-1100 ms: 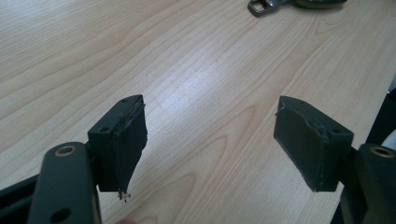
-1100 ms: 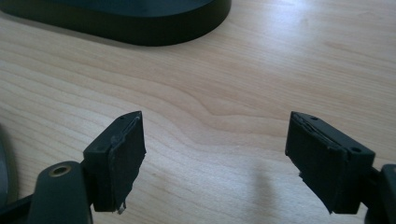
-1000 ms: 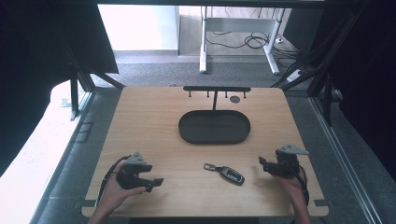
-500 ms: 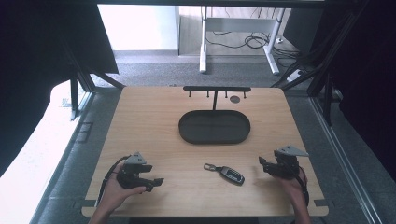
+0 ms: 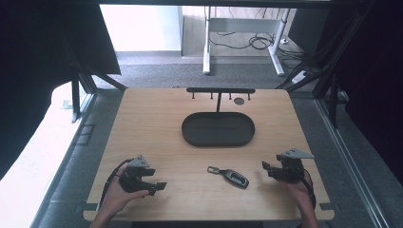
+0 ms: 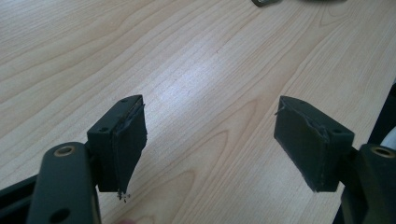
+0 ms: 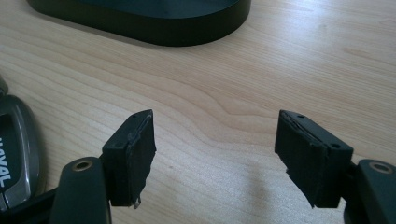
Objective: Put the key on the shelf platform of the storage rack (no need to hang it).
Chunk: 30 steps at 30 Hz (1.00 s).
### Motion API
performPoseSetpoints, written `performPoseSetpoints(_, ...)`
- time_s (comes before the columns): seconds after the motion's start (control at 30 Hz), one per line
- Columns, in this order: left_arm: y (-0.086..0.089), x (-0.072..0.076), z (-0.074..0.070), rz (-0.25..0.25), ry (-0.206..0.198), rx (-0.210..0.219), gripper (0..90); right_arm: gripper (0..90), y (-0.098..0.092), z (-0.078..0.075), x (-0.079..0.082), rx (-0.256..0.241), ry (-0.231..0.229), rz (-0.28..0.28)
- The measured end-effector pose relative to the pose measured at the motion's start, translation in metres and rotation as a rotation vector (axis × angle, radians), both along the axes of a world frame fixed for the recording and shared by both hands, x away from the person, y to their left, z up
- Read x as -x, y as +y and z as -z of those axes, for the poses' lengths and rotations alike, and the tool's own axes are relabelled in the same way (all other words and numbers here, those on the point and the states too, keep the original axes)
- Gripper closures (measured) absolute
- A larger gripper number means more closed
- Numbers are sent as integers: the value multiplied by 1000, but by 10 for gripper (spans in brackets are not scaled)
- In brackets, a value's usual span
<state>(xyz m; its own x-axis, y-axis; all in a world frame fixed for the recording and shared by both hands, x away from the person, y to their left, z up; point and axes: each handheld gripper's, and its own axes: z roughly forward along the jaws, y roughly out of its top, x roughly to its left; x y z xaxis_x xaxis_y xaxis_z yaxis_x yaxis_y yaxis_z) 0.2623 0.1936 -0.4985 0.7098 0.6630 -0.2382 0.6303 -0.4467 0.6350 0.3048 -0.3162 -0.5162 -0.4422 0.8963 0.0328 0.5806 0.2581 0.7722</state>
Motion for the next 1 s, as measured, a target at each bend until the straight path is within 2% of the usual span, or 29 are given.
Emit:
performPoseSetpoints(0.23, 1, 1, -2, -5, 0, 5, 258, 297, 1, -2, 0, 7, -1, -19)
performPoseSetpoints(0.37, 3, 1, -4, -8, -3, 11, 258, 303, 4, -9, 0, 15, -12, -20)
performPoseSetpoints(0.53, 4, 2, -5, -10, -3, 15, 258, 321, 6, -21, 1, 2, -23, -37)
performPoseSetpoints(0.7, 5, 2, -6, -8, -2, 19, 259, 326, 12, -32, 0, 22, -21, -72)
performPoseSetpoints(0.9, 5, 3, -7, -8, -5, 18, 260, 327, 20, -44, 0, 24, -12, -117)
performPoseSetpoints(1.0, 5, 3, -8, -9, -6, 20, 260, 329, 27, -48, 1, 37, 6, -143)
